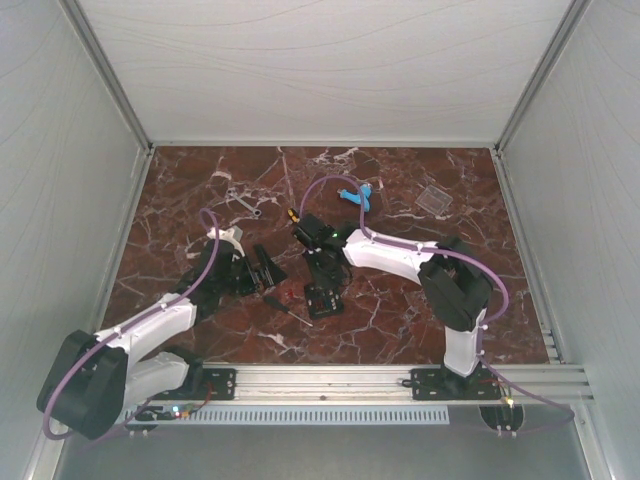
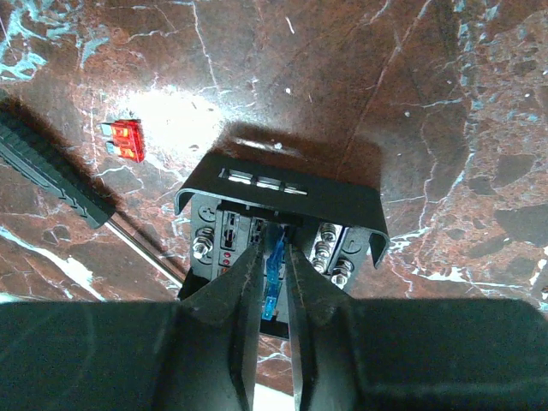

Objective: Snap on the fuse box
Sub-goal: Install the fuse at the fuse box base.

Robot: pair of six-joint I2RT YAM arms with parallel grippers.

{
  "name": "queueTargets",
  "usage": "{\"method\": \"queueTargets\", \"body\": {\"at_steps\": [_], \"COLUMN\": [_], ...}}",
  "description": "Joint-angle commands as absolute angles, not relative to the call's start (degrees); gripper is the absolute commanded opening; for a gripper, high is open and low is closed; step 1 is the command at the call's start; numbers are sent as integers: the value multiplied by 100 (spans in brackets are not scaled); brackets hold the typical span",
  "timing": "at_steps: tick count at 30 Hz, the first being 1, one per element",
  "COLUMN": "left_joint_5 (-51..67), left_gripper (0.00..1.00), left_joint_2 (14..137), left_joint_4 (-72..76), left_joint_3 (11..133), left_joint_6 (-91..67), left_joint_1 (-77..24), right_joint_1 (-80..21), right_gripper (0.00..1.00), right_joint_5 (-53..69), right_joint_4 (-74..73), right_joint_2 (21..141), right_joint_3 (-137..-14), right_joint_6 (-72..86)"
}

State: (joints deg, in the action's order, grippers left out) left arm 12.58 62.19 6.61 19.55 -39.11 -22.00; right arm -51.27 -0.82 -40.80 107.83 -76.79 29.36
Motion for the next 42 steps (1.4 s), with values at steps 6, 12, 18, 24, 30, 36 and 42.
{"method": "queueTargets", "body": {"at_steps": [6,12,18,24,30,36,42], "left_joint_5": [1346,1356,1383,1391,1419,1441,1476], "left_gripper": [100,100,100,100,100,100,100], "left_joint_2": [6250,6265,6277,6283,6298,6311,6347], "left_joint_4": [879,887,896,903,914,930,949], "left_joint_3": [1996,1995,2004,2006,2003,2002,2004], "left_joint_6": [-3796,-3797,-3797,-3797,-3797,-3797,-3797], "left_joint_1": [-2171,-2173,-2171,-2171,-2171,-2171,-2171], "right_joint_1": [-5220,-5232,-5273,-5289,-5296,-5324,-5361], "right_gripper": [15,15,15,16,16,16,11], "right_joint_5": [-453,-574,-580,-643,-755,-689,-675], "right_joint_4": [-4067,-4094,-4103,-4111,-4157,-4157,-4183], "right_joint_2": [10668,10580,10538,10512,10530,10575,10655], "right_joint_3": [-7840,-7822,-7831,-7831,-7831,-7840,-7841], "right_joint_6": [2992,3005,3014,3025,3041,3024,3016]}}
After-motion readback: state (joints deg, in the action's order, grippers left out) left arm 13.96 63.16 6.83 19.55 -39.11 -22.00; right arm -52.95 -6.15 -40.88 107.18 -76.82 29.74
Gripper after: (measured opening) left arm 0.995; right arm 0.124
